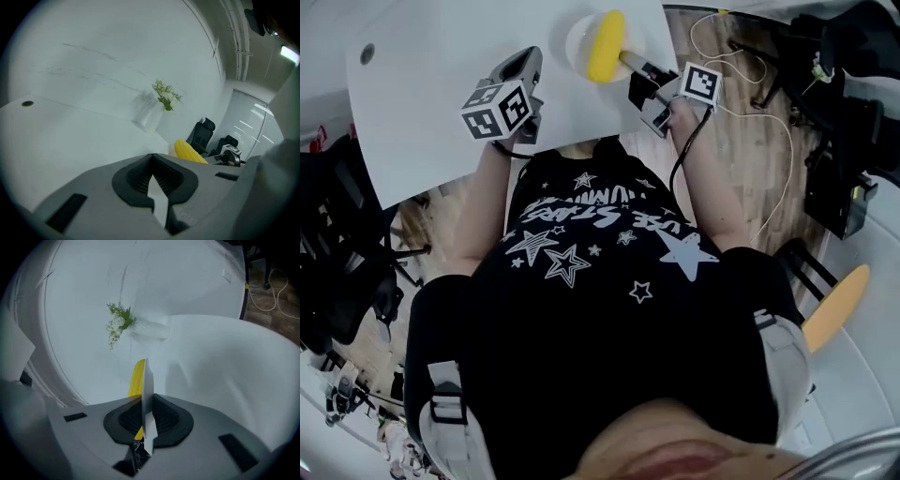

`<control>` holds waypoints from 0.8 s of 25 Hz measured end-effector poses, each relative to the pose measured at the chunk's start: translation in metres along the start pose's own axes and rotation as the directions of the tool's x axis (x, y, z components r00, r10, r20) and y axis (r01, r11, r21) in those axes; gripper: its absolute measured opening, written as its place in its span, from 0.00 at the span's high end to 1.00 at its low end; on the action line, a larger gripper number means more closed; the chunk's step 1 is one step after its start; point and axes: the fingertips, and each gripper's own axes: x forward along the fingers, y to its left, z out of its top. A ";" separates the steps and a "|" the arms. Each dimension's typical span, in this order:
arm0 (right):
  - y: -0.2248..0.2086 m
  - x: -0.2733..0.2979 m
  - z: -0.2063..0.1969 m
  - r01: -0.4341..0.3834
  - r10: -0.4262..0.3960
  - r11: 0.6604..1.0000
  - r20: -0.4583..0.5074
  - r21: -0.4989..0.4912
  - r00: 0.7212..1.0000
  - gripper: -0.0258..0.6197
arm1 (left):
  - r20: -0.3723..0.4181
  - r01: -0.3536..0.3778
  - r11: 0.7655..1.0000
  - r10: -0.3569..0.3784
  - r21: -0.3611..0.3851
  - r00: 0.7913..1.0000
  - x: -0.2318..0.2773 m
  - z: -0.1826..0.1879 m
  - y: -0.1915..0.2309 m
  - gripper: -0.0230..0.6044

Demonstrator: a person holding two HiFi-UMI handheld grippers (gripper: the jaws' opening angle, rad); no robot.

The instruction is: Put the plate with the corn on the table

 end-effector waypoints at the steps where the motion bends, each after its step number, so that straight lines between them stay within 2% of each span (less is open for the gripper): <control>1: -0.003 0.001 0.005 -0.009 0.009 1.000 -0.013 0.004 1.000 0.92 | 0.002 -0.015 1.000 0.015 -0.009 1.000 0.004 -0.001 0.000 0.95; 12: -0.026 0.026 0.032 -0.018 0.018 1.000 -0.150 0.006 0.989 0.92 | 0.022 -0.161 0.984 0.163 -0.079 0.986 0.018 -0.011 0.010 0.95; 20: -0.043 0.043 0.044 0.035 -0.030 0.999 -0.180 0.026 0.983 0.92 | 0.012 -0.217 0.971 0.219 -0.097 0.976 0.027 -0.015 0.020 0.95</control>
